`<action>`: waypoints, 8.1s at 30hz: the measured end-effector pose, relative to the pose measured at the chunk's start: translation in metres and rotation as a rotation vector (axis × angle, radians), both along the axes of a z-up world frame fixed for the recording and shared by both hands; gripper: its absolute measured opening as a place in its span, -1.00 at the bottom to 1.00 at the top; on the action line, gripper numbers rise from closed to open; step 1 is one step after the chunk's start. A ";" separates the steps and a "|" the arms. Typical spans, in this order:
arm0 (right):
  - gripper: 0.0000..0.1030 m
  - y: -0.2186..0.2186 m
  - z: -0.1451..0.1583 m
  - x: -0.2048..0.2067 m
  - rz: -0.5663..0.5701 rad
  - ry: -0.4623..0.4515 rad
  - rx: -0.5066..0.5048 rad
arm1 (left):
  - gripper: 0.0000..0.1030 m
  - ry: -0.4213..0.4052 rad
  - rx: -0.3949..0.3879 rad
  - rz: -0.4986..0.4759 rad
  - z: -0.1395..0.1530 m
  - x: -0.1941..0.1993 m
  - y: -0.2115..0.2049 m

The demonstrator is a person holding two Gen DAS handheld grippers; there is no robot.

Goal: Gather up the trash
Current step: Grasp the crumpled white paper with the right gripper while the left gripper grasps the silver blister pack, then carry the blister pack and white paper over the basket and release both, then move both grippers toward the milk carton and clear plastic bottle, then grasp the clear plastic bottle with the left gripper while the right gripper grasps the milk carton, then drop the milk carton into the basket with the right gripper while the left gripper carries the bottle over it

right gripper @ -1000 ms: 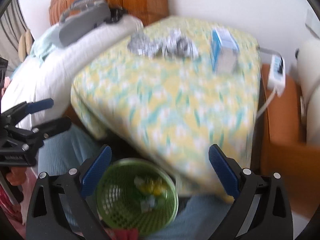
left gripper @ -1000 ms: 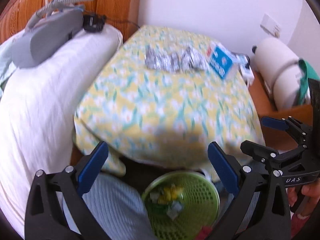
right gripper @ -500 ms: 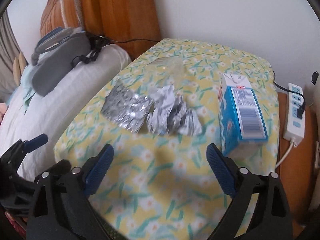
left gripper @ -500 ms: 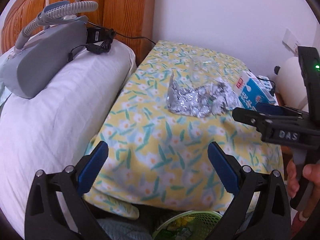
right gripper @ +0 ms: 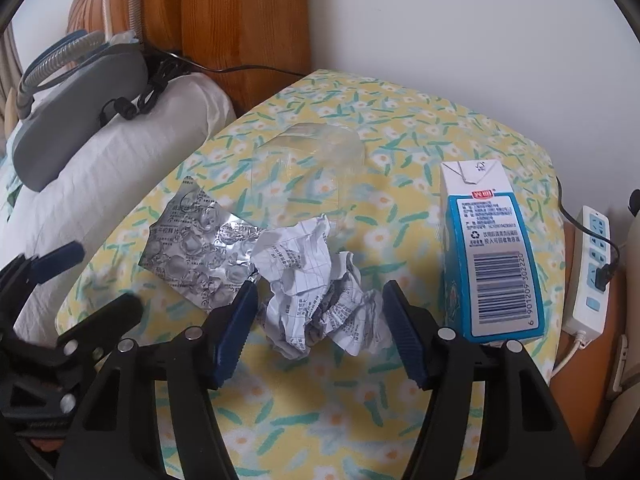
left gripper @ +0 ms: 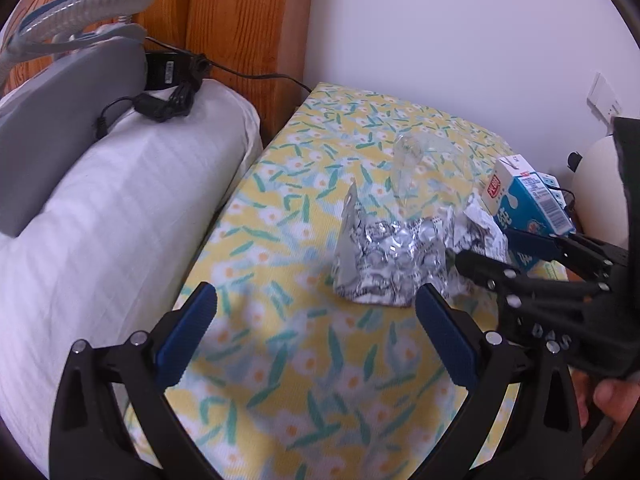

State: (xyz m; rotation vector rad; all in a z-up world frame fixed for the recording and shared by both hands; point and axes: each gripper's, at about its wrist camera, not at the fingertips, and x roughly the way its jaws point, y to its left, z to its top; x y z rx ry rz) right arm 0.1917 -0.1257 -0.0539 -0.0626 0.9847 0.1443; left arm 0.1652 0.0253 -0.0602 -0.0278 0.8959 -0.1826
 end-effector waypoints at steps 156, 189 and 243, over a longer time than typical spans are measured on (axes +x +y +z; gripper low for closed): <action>0.95 -0.091 0.030 -0.014 -0.267 -0.033 0.041 | 0.85 0.024 0.003 -0.048 0.029 -0.031 -0.053; -0.16 -0.118 0.019 0.013 -0.275 -0.004 0.109 | 0.13 0.090 0.049 -0.030 -0.004 0.112 -0.123; -0.16 0.059 -0.105 -0.269 0.225 0.435 0.074 | 0.13 0.043 0.045 -0.027 0.010 -0.247 0.031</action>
